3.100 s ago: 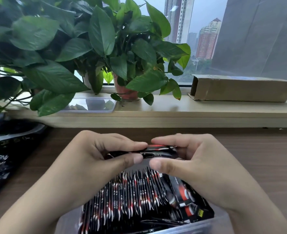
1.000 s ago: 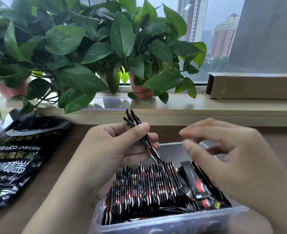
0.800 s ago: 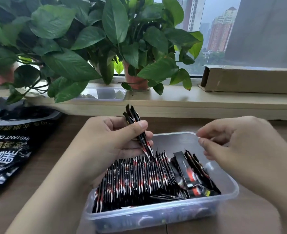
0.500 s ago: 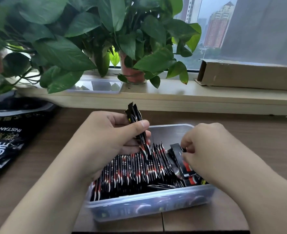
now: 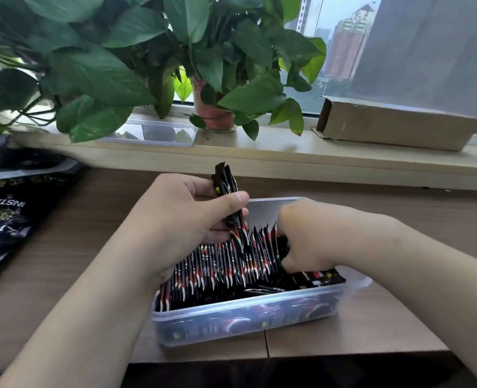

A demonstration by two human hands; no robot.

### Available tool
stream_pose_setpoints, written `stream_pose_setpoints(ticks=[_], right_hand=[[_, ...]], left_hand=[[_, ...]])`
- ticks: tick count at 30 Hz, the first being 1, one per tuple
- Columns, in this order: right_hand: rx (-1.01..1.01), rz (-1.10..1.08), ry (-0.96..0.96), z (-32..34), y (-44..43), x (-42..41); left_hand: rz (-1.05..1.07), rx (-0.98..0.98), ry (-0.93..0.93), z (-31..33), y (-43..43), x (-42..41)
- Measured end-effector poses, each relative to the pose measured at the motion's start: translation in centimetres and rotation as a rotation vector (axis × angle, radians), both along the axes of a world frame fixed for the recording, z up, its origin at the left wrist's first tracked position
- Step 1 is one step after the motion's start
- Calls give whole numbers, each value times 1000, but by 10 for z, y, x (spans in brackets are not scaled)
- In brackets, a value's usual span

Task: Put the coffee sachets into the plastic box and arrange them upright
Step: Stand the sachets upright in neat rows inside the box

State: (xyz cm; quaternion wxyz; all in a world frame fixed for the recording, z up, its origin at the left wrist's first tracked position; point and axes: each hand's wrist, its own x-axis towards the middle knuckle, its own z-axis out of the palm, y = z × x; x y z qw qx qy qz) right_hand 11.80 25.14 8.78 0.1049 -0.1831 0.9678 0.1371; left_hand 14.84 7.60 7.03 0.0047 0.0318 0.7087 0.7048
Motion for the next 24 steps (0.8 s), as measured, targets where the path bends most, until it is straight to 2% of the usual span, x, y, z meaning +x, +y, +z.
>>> stream_pose_setpoints(ticks=[7, 11, 16, 18, 24], right_hand=[[-135, -65, 61, 7, 3, -2], [-232, -119, 31, 11, 8, -6], [-459, -239, 17, 24, 21, -1], [-607, -270, 30, 28, 28, 6], [-1257, -248, 80, 25, 17, 31]], left_hand=[[4, -15, 19, -2, 0, -1], [-1, -20, 15, -3, -1, -1], [-11, -18, 4, -4, -2, -3], [-16, -7, 1, -4, -2, -3], [-26, -22, 15, -3, -2, -4]])
